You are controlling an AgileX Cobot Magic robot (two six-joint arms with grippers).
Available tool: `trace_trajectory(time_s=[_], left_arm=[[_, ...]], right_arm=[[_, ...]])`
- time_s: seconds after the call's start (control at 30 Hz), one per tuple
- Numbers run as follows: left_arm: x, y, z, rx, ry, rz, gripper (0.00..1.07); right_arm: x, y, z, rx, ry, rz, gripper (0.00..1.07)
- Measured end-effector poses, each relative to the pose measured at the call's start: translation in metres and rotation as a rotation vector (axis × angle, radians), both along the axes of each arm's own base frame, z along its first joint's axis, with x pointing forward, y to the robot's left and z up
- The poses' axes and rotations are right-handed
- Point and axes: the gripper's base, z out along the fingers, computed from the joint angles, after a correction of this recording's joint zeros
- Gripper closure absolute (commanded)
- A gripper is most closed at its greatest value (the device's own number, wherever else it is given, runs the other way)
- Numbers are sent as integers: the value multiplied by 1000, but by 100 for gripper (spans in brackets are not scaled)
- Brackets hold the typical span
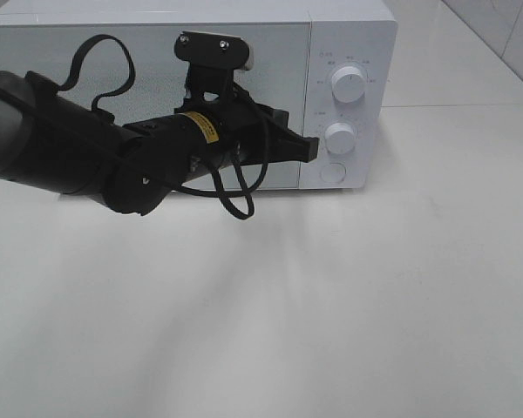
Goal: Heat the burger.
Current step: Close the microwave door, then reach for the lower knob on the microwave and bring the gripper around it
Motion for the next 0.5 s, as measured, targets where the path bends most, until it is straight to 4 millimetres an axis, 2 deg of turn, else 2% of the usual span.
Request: trace_trajectory(time_s=[0.03, 0.07, 0.1, 0.13, 0.17, 0.2, 0.23, 0.27, 0.3, 0.37, 0.5], left_arm=[[-4, -1, 1, 31, 42, -13, 96], [-4, -1, 1, 31, 42, -13, 96], [-9, 1, 3, 74, 98, -23, 90], [-11, 2, 5, 92, 122, -26, 70], [-11, 2, 5, 92, 122, -26, 70], [-16, 6, 7, 145, 191, -36, 41], [-16, 6, 7, 145, 191, -36, 41], [-19, 7, 6, 173, 228, -41, 29], [-24, 11, 6, 221, 290, -49, 7], [-27, 13, 6, 249, 326, -54, 5], [-42, 24, 14, 355, 465, -75, 6]], right_arm=[[0, 0, 0, 0, 0, 0, 31], [0, 0, 0, 0, 0, 0, 31], [0, 0, 0, 0, 0, 0, 31], [0, 0, 0, 0, 0, 0, 31], [0, 0, 0, 0, 0, 0, 31], [0, 0, 0, 0, 0, 0, 31], [0, 0, 0, 0, 0, 0, 31], [0, 0, 0, 0, 0, 0, 31], [0, 0, 0, 0, 0, 0, 31], [0, 0, 0, 0, 0, 0, 31], [0, 0, 0, 0, 0, 0, 31]])
